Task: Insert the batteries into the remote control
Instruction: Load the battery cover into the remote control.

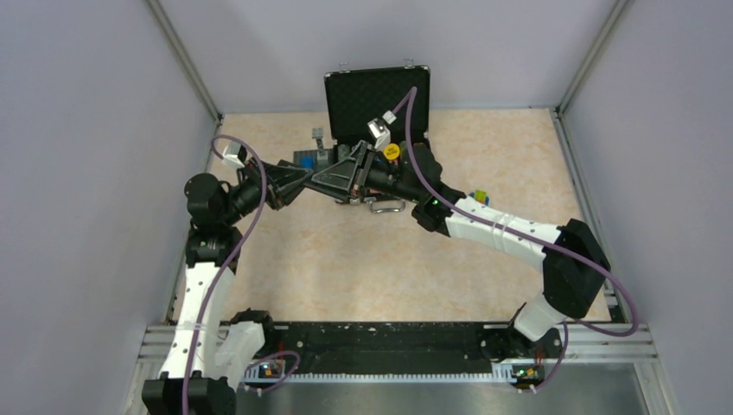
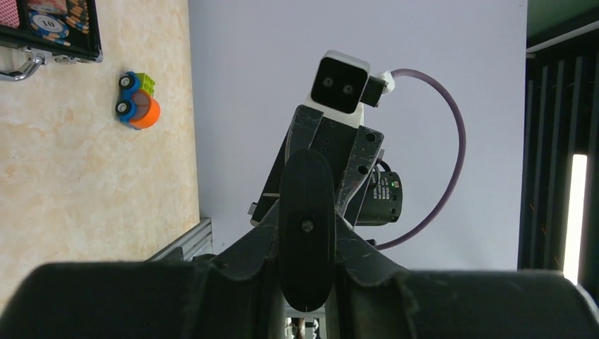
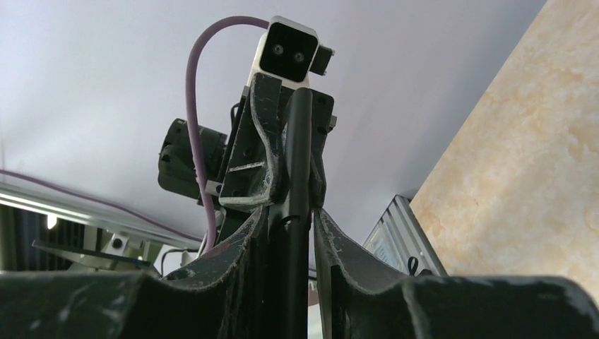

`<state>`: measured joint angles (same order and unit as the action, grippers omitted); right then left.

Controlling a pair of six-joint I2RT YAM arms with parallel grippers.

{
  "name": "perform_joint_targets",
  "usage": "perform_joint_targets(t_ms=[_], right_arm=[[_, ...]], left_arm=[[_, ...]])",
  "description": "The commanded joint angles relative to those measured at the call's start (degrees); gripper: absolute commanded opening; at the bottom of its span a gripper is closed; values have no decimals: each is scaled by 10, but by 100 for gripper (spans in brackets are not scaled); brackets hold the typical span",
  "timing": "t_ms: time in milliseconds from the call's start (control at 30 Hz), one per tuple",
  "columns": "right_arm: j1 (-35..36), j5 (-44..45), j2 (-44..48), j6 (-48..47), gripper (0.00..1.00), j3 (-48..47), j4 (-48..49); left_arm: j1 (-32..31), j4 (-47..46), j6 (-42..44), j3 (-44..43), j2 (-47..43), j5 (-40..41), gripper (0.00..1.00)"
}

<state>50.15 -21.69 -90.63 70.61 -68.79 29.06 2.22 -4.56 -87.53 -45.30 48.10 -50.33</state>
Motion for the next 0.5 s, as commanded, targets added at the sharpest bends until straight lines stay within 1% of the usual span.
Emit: perform_joint_targets(t_ms=[0,233,467], right_arm=[[-6,47,-11,-30,28,-23,-19],[8,79,-22,-49,27,-33,-2],[23,102,-37,-61,26,-38,28]], left_arm=[[-6,-39,-38,-4,-32,-15,0],[-6,-59,-103,15,-41,-13,0],[-7,-115,-186,35,-47,-20,0]])
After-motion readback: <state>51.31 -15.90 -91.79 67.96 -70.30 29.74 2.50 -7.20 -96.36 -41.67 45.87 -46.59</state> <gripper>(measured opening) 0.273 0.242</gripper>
